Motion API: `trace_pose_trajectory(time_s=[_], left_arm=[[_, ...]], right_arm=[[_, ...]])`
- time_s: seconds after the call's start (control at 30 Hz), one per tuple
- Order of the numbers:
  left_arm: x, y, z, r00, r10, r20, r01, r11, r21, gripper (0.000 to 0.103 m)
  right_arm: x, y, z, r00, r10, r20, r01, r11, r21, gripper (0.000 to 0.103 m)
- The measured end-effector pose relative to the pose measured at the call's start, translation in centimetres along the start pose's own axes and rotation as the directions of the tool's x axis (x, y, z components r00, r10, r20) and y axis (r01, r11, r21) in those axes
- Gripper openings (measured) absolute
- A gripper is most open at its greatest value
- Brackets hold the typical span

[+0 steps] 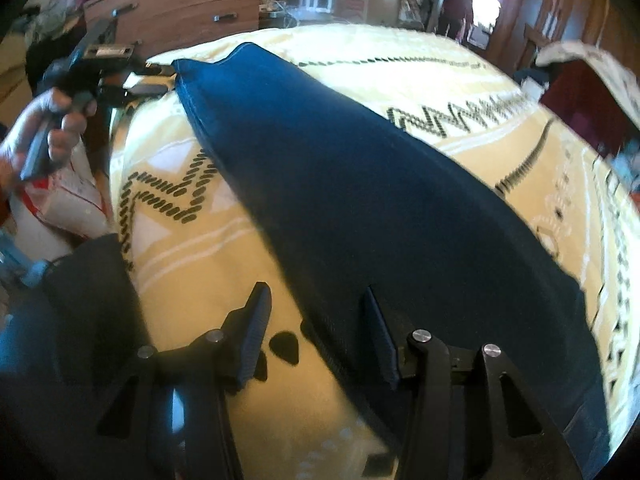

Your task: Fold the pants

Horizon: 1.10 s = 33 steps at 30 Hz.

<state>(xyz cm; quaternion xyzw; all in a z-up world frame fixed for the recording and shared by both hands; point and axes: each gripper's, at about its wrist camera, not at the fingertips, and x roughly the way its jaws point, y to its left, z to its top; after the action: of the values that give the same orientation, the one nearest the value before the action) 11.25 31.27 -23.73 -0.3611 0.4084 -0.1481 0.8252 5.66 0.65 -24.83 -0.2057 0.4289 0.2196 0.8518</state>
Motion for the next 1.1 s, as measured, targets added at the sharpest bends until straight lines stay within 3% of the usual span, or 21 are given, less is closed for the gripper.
trace_pose_trajectory(time_s=[0.13,0.47,0.57,0.67,0.73,0.77,0.9,0.93,1.0,1.1], left_arm=[[0.7,-0.1,0.4,1.0,0.023,0.012,-0.023,1.0,0.006,0.041],[0.7,-0.5,0.0,0.999,0.043,0.031,-0.043,0.999,-0.007,0.041],[0.6,-1.7,-0.6,0.993,0.11,0.036,-0.112,0.993,0.048,0.041],[0.5,-3.7,-1.2,0.97,0.238,0.046,-0.242,0.959,0.149,0.042],[0.5,-6.0,-2.2,0.941,0.33,0.077,-0.338,0.909,0.243,0.043],[0.5,-7.9,-3.0,0.922,0.371,0.109,-0.386,0.867,0.316,0.043],[1.3,-12.2,-4.9,0.911,0.383,0.15,-0.408,0.793,0.453,0.057],[1.4,-12.8,-5.1,0.909,0.385,0.158,-0.413,0.784,0.464,0.057],[1.8,-14.0,-5.7,0.923,0.362,0.129,-0.379,0.798,0.468,0.057],[2.2,-15.8,-6.7,0.929,0.348,0.124,-0.362,0.794,0.487,0.057]], right_arm=[[0.8,0.6,0.5,1.0,-0.026,0.01,0.026,0.999,-0.027,0.058],[0.5,0.6,0.8,1.0,-0.004,0.023,0.004,1.0,0.016,0.058],[0.0,0.7,1.0,0.999,0.003,0.033,-0.004,1.0,0.024,0.058],[-0.6,1.0,1.4,0.999,-0.004,0.039,0.003,1.0,0.023,0.06],[-1.2,1.3,1.8,0.998,-0.024,0.05,0.023,0.999,0.028,0.066],[-1.5,1.2,2.0,0.998,-0.032,0.059,0.03,0.999,0.038,0.068],[-3.8,0.5,2.1,0.992,-0.071,0.101,0.057,0.989,0.135,0.069],[-4.3,0.1,1.9,0.991,-0.082,0.107,0.064,0.984,0.165,0.071],[-5.3,-0.4,1.4,0.987,-0.119,0.11,0.094,0.973,0.21,0.074],[-6.8,-1.0,0.3,0.978,-0.184,0.1,0.153,0.953,0.26,0.079]])
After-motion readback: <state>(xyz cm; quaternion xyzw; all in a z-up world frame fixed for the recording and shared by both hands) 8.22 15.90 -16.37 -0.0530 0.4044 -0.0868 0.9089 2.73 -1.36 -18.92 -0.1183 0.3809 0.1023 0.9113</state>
